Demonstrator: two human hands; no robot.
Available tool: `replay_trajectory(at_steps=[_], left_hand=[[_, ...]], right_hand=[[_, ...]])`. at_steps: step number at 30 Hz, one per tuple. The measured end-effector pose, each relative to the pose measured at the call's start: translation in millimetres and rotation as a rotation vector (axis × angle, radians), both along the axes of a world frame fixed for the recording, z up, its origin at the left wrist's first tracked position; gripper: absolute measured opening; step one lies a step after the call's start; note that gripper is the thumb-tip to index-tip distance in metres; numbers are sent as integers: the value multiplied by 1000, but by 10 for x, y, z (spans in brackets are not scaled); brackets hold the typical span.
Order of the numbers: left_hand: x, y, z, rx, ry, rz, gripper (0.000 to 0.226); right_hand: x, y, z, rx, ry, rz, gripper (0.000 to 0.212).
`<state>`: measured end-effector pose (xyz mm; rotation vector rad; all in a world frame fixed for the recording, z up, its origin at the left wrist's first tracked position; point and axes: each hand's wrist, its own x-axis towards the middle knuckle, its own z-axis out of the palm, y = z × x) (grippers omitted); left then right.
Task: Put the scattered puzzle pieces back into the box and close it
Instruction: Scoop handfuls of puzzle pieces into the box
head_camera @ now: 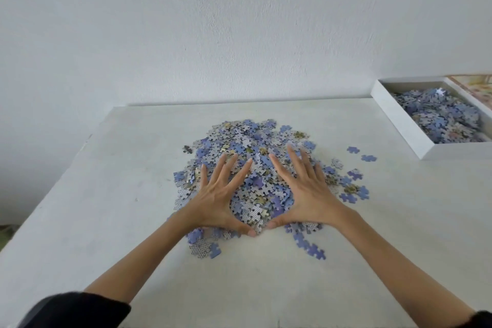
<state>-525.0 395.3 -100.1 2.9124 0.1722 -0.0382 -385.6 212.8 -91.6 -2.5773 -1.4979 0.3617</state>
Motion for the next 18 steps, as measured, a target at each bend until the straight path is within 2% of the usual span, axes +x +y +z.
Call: replay_trajectory(at_steps=[3,6,9,11,14,18], left_hand=[[46,82,16,-35,15,6,131],[66,161,-3,-16,-28,-20,124],[73,305,-57,-30,-156,-32,115],[92,369,-75,-93,-174,-57,108],[142,372,-67,-124,-190,-69,81],[190,366,-101,-119,-241,-95,65]], right_hand=[[152,114,54,-75,47,29,132],[242,171,25,-92,26,92,123],[273,147,-38,45,-14,97,114],[282,116,-92,173,-18,91,100],[273,106,-138,283,13,129,77],[256,132,-150,402,37,150,59]])
